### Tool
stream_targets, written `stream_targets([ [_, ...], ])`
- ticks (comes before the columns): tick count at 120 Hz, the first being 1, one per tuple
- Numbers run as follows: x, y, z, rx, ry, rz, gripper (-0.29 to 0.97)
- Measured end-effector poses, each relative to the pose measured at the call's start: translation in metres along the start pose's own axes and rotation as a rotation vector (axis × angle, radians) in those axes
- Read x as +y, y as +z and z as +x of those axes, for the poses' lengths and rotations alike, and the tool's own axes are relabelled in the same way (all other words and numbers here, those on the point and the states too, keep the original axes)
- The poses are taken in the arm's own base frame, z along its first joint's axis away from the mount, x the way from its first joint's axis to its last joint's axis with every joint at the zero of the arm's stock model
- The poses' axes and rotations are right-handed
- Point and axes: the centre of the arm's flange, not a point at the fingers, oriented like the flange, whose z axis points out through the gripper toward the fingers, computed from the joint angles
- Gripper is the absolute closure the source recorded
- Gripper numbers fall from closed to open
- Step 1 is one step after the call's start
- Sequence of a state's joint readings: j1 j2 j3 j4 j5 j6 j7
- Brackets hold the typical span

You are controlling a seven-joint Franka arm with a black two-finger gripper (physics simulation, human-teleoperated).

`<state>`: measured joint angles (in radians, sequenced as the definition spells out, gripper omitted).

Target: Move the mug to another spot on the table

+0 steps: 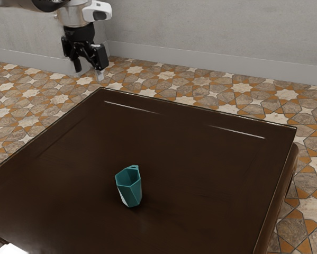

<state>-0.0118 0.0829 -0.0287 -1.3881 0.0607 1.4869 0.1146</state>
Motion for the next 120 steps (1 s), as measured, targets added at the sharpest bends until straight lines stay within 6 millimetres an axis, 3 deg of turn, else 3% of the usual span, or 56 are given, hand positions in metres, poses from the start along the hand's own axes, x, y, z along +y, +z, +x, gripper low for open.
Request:
stream_targets([
  [14, 0.018, -0.001, 0.002, -0.002, -0.007, 0.03, 0.0],
  [40, 0.001, 0.001, 0.0, -0.007, -0.099, 0.04, 0.0],
  [49, -0.001, 0.007, 0.009, -0.012, -0.117, 0.039, 0.0],
  [56, 0.007, 0.031, 0.029, -0.042, -0.109, 0.033, 0.0],
  [65, 0.023, 0.077, 0.054, -0.108, -0.087, 0.022, 0.0],
  [81, 0.043, 0.141, 0.079, -0.195, -0.066, 0.007, 0.0],
  [120, 0.072, 0.224, 0.098, -0.295, -0.051, -0.014, 0.0],
])
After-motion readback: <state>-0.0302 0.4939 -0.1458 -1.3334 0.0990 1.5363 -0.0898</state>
